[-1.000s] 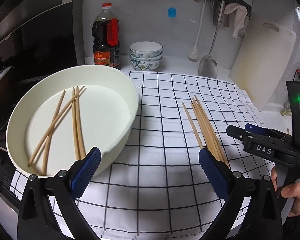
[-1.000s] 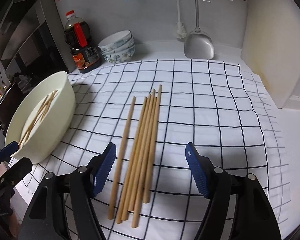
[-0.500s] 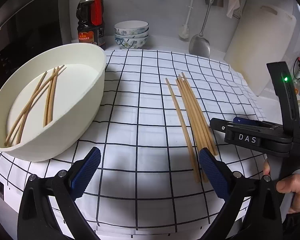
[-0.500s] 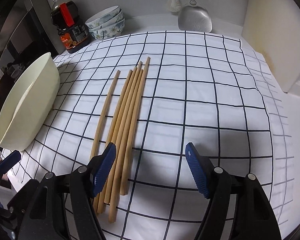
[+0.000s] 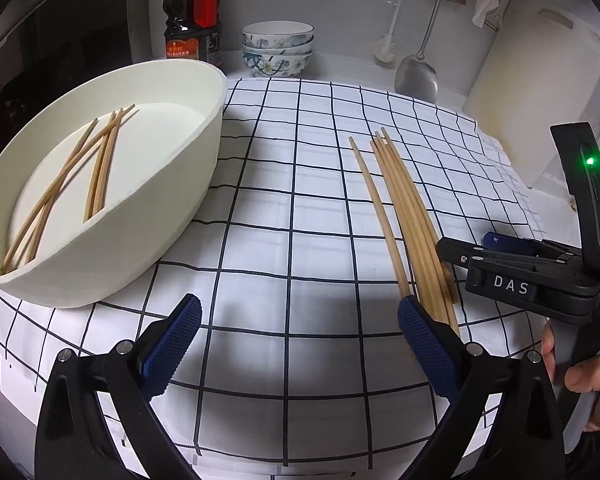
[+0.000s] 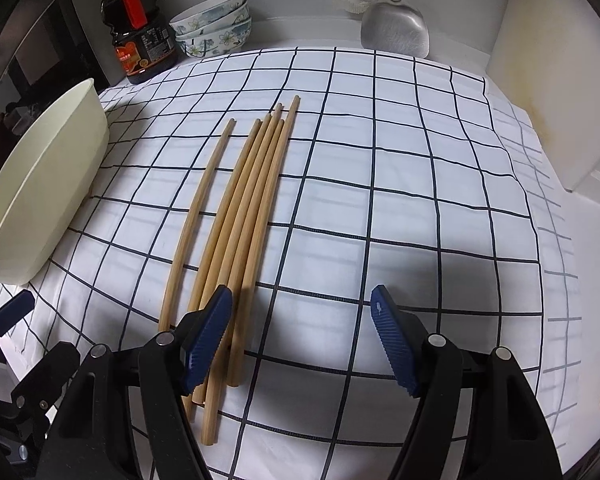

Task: Organize utensils
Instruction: 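Grasp a wooden chopstick with the right tool while the left tool grasps another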

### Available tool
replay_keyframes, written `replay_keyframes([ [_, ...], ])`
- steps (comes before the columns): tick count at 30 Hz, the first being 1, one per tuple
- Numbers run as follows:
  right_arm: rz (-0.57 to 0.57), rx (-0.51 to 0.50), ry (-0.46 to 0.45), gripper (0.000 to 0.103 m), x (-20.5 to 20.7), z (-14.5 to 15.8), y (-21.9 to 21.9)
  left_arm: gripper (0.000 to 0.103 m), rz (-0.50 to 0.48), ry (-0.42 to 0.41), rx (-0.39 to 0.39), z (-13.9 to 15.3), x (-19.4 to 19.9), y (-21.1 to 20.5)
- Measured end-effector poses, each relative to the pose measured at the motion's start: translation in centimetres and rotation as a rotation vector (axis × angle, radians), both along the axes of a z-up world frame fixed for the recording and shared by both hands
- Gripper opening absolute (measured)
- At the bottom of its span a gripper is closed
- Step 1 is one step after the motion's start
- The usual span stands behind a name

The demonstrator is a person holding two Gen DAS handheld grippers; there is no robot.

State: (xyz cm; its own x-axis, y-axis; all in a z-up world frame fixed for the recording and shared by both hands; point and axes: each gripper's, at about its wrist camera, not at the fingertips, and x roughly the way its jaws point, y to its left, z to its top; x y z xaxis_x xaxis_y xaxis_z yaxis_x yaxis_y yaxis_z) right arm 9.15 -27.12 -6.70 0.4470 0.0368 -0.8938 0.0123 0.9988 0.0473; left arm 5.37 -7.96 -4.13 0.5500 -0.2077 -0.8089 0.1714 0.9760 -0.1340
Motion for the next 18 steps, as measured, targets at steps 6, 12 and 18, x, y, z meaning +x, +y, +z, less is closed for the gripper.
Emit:
replay_keyframes([
  [6, 0.001, -0.020, 0.009, 0.069, 0.0, -0.3, -0.1, 0.097, 0.004, 0.009, -0.003, -0.3, 0.3, 0.0],
  [12, 0.022, -0.060, 0.015, 0.069, 0.1, -0.7, 0.5, 0.097, 0.008, 0.021, -0.006, -0.8, 0.6, 0.0],
  [18, -0.028, -0.046, 0.008, 0.069, 0.1, -0.8, -1.6, 0.097, -0.001, 0.030, 0.012, -1.2, 1.1, -0.9],
])
